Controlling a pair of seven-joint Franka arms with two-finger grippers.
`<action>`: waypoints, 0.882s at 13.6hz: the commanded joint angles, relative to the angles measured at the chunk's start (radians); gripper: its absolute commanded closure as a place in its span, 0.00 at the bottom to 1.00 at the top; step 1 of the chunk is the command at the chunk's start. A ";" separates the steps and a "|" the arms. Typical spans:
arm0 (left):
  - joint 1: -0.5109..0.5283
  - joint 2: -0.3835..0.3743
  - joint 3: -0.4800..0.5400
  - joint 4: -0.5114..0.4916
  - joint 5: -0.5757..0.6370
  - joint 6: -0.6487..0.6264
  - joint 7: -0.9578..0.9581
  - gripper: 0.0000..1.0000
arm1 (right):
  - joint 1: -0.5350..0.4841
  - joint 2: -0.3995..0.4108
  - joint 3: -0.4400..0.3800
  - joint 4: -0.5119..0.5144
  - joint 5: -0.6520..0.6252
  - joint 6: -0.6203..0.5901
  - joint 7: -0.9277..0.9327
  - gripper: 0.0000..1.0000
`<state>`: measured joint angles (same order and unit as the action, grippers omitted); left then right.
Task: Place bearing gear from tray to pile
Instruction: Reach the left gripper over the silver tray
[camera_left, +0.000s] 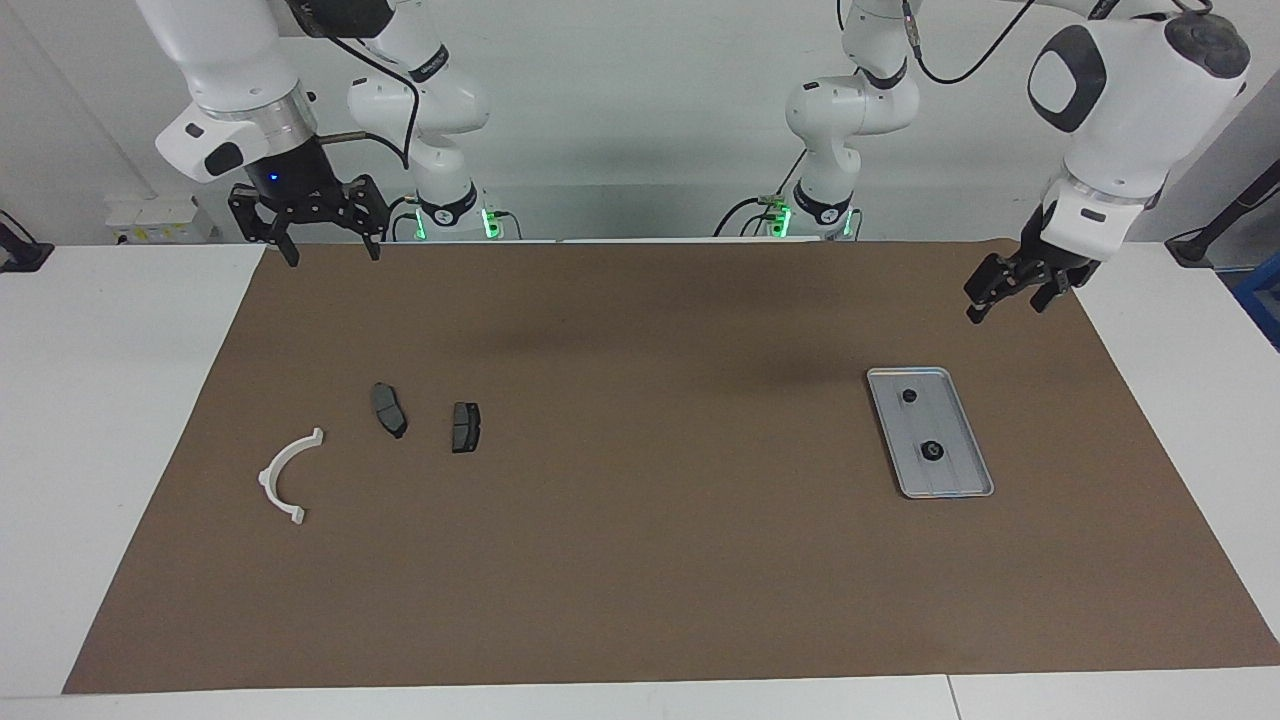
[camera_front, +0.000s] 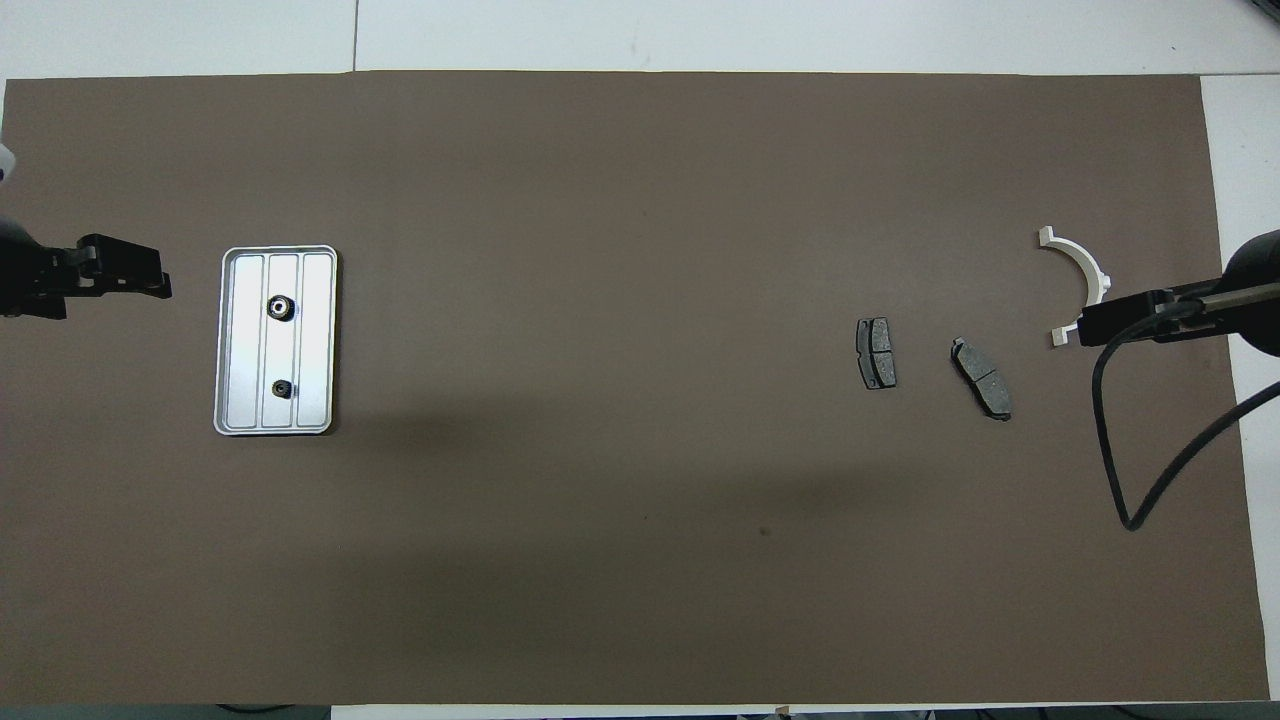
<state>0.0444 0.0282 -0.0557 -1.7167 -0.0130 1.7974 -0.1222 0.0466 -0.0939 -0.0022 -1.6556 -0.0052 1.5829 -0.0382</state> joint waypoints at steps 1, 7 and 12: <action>-0.006 0.057 0.003 -0.037 -0.002 0.120 0.004 0.00 | -0.005 -0.013 -0.001 0.002 0.027 -0.023 0.009 0.00; 0.008 0.277 0.004 -0.043 0.062 0.284 0.032 0.00 | -0.007 -0.015 -0.001 0.002 0.025 -0.023 0.011 0.00; 0.035 0.300 0.002 -0.196 0.061 0.451 0.032 0.00 | -0.014 -0.015 -0.002 0.002 0.025 -0.023 0.008 0.00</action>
<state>0.0648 0.3682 -0.0496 -1.8279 0.0338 2.1849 -0.1028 0.0457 -0.0982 -0.0055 -1.6547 -0.0051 1.5766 -0.0382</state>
